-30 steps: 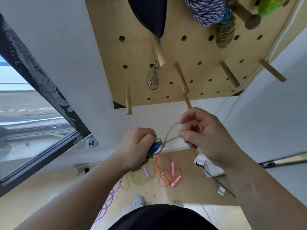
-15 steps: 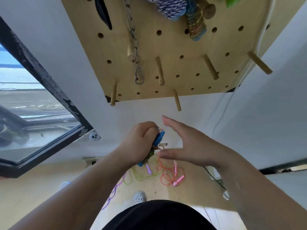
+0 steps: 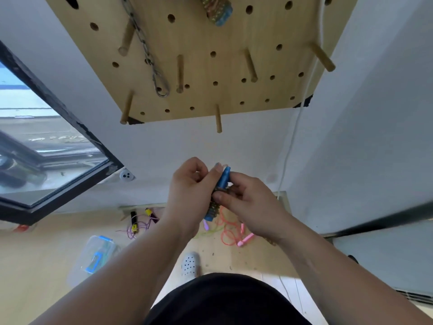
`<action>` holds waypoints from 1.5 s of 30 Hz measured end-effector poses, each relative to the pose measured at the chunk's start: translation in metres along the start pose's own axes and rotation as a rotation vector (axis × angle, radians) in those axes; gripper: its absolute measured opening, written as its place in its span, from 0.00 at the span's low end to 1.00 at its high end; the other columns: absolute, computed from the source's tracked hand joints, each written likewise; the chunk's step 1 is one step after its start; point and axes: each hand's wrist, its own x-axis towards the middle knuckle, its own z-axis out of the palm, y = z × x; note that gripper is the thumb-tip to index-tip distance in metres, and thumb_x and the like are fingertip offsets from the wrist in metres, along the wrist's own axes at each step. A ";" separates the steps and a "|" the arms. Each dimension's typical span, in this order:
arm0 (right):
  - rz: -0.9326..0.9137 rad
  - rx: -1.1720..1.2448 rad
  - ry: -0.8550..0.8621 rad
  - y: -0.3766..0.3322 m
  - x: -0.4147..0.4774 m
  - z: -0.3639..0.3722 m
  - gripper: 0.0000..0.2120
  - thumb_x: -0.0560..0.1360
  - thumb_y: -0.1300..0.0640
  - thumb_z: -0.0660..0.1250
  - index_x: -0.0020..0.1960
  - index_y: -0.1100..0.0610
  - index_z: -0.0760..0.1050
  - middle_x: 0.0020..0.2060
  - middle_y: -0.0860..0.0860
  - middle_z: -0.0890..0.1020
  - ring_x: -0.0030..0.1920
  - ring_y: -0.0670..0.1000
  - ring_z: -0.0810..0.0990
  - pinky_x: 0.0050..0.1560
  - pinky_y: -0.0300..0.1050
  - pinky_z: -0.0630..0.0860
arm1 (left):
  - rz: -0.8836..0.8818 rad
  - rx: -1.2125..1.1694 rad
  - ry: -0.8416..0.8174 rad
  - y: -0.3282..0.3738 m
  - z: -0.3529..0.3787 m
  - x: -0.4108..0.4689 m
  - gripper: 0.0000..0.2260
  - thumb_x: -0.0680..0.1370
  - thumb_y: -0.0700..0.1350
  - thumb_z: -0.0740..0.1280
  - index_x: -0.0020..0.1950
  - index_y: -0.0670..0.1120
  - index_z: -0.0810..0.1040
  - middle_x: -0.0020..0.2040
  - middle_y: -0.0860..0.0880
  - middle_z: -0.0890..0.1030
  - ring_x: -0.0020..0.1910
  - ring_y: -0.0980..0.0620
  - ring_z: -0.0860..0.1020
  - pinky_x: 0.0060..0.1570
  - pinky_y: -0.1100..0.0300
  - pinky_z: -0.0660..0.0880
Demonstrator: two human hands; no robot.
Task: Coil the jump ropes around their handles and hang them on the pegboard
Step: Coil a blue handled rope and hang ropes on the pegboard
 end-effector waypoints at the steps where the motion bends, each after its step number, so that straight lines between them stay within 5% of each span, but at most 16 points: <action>1: -0.015 0.013 0.018 0.004 -0.004 -0.004 0.04 0.79 0.52 0.70 0.53 0.50 0.80 0.32 0.54 0.77 0.32 0.49 0.73 0.38 0.46 0.71 | -0.014 -0.018 0.008 0.000 0.004 -0.004 0.18 0.78 0.48 0.73 0.41 0.41 0.67 0.34 0.36 0.74 0.32 0.45 0.74 0.29 0.53 0.72; 4: -0.027 0.047 0.080 0.010 -0.012 -0.015 0.04 0.79 0.53 0.70 0.53 0.50 0.80 0.36 0.64 0.77 0.34 0.60 0.75 0.39 0.53 0.76 | -0.144 -0.051 -0.049 0.003 0.013 -0.012 0.17 0.76 0.54 0.74 0.50 0.44 0.72 0.42 0.41 0.83 0.35 0.45 0.81 0.31 0.53 0.76; 8: -0.042 0.157 0.071 0.010 -0.016 -0.028 0.07 0.77 0.52 0.70 0.54 0.53 0.81 0.39 0.63 0.81 0.42 0.63 0.83 0.49 0.60 0.82 | -0.366 -0.134 -0.345 0.004 0.025 -0.029 0.25 0.75 0.65 0.65 0.61 0.48 0.81 0.52 0.42 0.86 0.45 0.40 0.86 0.45 0.44 0.83; 11: -0.093 0.064 0.098 0.008 -0.020 -0.032 0.05 0.80 0.56 0.69 0.54 0.54 0.80 0.35 0.63 0.76 0.33 0.56 0.74 0.38 0.48 0.74 | -0.194 -0.158 -0.244 0.005 0.030 -0.035 0.18 0.79 0.60 0.64 0.58 0.48 0.81 0.46 0.43 0.85 0.36 0.43 0.82 0.33 0.53 0.78; 13: -0.105 -0.057 0.128 0.007 -0.023 -0.029 0.06 0.80 0.52 0.67 0.57 0.51 0.79 0.35 0.62 0.77 0.33 0.57 0.74 0.36 0.50 0.71 | -0.056 -0.083 -0.118 0.004 0.030 -0.034 0.12 0.82 0.54 0.66 0.53 0.47 0.82 0.39 0.45 0.83 0.29 0.48 0.77 0.26 0.58 0.71; 18: 0.032 -0.471 0.007 0.000 -0.033 -0.034 0.12 0.83 0.47 0.60 0.57 0.51 0.79 0.41 0.49 0.82 0.41 0.48 0.79 0.43 0.45 0.74 | 0.110 0.210 0.053 0.003 0.011 -0.021 0.09 0.77 0.54 0.73 0.41 0.51 0.83 0.34 0.44 0.83 0.28 0.51 0.74 0.30 0.54 0.73; 22: -0.096 -1.045 -0.294 -0.024 -0.043 -0.044 0.11 0.85 0.51 0.54 0.50 0.53 0.73 0.40 0.51 0.77 0.42 0.55 0.77 0.41 0.49 0.72 | 0.208 0.694 -0.067 -0.009 0.000 -0.014 0.16 0.79 0.59 0.68 0.35 0.52 0.81 0.28 0.54 0.78 0.28 0.57 0.74 0.28 0.66 0.68; 24: -0.242 -1.198 -0.359 -0.043 -0.043 -0.048 0.10 0.84 0.49 0.57 0.50 0.52 0.73 0.39 0.48 0.72 0.41 0.53 0.75 0.39 0.48 0.67 | 0.241 0.854 -0.206 -0.014 0.005 -0.020 0.20 0.81 0.56 0.64 0.31 0.50 0.75 0.26 0.52 0.74 0.28 0.55 0.72 0.30 0.60 0.66; 27: -0.309 -1.043 -0.360 -0.060 -0.035 -0.068 0.11 0.78 0.46 0.69 0.42 0.50 0.73 0.33 0.45 0.74 0.37 0.45 0.72 0.38 0.44 0.67 | 0.215 0.797 -0.394 -0.013 0.008 -0.038 0.22 0.84 0.51 0.60 0.30 0.50 0.71 0.25 0.54 0.71 0.27 0.55 0.67 0.31 0.57 0.65; 30: -0.213 -0.385 -0.332 -0.044 -0.023 -0.088 0.10 0.72 0.54 0.78 0.37 0.54 0.78 0.31 0.50 0.78 0.31 0.43 0.72 0.33 0.38 0.70 | 0.285 0.524 -0.424 0.001 0.000 -0.047 0.21 0.84 0.52 0.58 0.35 0.47 0.78 0.29 0.49 0.74 0.30 0.53 0.70 0.33 0.54 0.68; 33: -0.050 0.230 -0.388 -0.018 -0.024 -0.077 0.10 0.72 0.60 0.75 0.35 0.53 0.77 0.27 0.52 0.75 0.27 0.46 0.70 0.28 0.36 0.67 | 0.494 0.497 -0.530 0.015 -0.005 -0.050 0.11 0.77 0.53 0.68 0.38 0.49 0.81 0.32 0.51 0.78 0.30 0.54 0.74 0.31 0.59 0.69; 36: 0.100 0.590 -0.306 -0.004 -0.031 -0.056 0.09 0.77 0.60 0.70 0.38 0.55 0.77 0.31 0.54 0.76 0.28 0.48 0.67 0.26 0.36 0.64 | 0.478 0.413 -0.426 0.015 -0.005 -0.050 0.12 0.71 0.52 0.77 0.42 0.44 0.82 0.33 0.50 0.82 0.29 0.54 0.79 0.30 0.62 0.72; 40: 0.129 0.433 -0.060 -0.005 -0.046 -0.045 0.09 0.82 0.65 0.62 0.48 0.64 0.80 0.32 0.56 0.79 0.30 0.49 0.72 0.28 0.38 0.70 | 0.188 0.127 -0.252 0.011 0.002 -0.051 0.03 0.76 0.46 0.69 0.49 0.50 0.78 0.33 0.41 0.82 0.29 0.46 0.75 0.27 0.56 0.70; 43: 0.081 0.208 0.076 -0.008 -0.056 -0.042 0.09 0.82 0.63 0.64 0.49 0.60 0.83 0.33 0.52 0.83 0.31 0.48 0.78 0.32 0.40 0.77 | 0.119 0.109 -0.163 0.009 0.010 -0.054 0.14 0.82 0.41 0.64 0.52 0.59 0.85 0.43 0.45 0.85 0.35 0.45 0.79 0.29 0.55 0.74; 45: 0.014 -0.004 0.165 -0.010 -0.060 -0.044 0.08 0.80 0.61 0.66 0.46 0.54 0.83 0.33 0.48 0.84 0.30 0.45 0.80 0.33 0.39 0.78 | 0.071 0.062 -0.149 0.010 0.018 -0.057 0.17 0.83 0.39 0.62 0.49 0.56 0.88 0.43 0.47 0.86 0.34 0.47 0.79 0.28 0.57 0.73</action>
